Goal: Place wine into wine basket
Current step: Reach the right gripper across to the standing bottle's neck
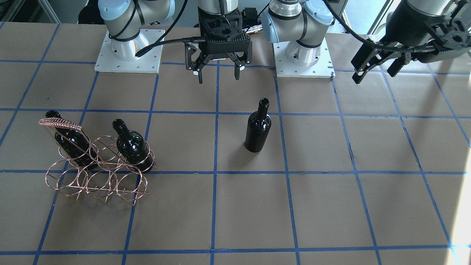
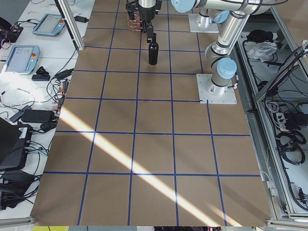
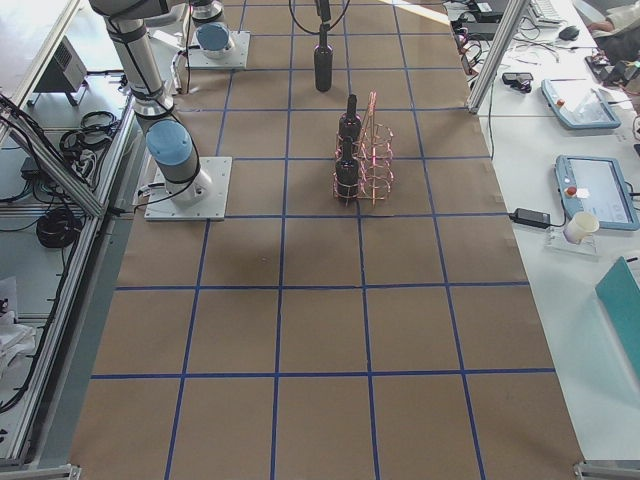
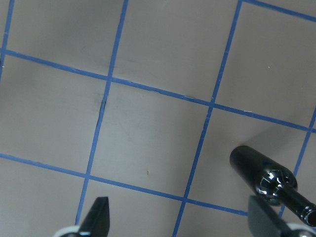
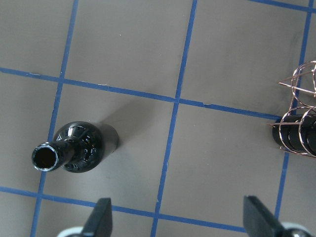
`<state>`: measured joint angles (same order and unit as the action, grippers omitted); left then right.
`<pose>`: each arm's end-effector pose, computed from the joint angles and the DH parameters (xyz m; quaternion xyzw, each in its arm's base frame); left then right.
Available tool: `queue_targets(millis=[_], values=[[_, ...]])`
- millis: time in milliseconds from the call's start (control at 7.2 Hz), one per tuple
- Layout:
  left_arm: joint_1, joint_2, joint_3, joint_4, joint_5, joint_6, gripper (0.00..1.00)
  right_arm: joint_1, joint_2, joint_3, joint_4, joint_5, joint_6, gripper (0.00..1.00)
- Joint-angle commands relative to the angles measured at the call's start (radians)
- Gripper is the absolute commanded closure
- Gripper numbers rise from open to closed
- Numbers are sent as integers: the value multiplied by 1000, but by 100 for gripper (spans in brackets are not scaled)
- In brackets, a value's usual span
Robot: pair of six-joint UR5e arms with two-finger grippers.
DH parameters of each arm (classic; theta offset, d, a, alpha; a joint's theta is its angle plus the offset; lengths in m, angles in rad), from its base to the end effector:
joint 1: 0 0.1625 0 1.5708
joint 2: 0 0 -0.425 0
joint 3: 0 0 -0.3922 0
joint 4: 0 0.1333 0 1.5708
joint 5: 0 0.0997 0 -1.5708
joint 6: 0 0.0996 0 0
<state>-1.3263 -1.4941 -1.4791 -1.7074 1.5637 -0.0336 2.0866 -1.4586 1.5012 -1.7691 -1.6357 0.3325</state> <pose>-0.0194 -0.4758 0.5556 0.1385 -0.9902 0.0162 0.0019 0.3833 -0.4188 0.4854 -0.0887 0.9925 -0.0842 0.0025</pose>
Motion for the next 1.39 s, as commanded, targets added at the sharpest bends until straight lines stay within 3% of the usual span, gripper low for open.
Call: queue_targets(millis=[0, 278, 833, 1250], values=[[39, 14, -3, -3, -1, 41, 0, 58, 70, -24, -53, 2, 97, 6], [39, 18, -3, -3, 1, 43, 0, 113, 150, -80, -61, -9, 190, 6], [35, 25, 26, 6, 61, 73, 0, 142, 221, -84, -133, -7, 243, 7], [30, 28, 20, -1, 64, 72, 0, 148, 238, -78, -131, -9, 250, 15]])
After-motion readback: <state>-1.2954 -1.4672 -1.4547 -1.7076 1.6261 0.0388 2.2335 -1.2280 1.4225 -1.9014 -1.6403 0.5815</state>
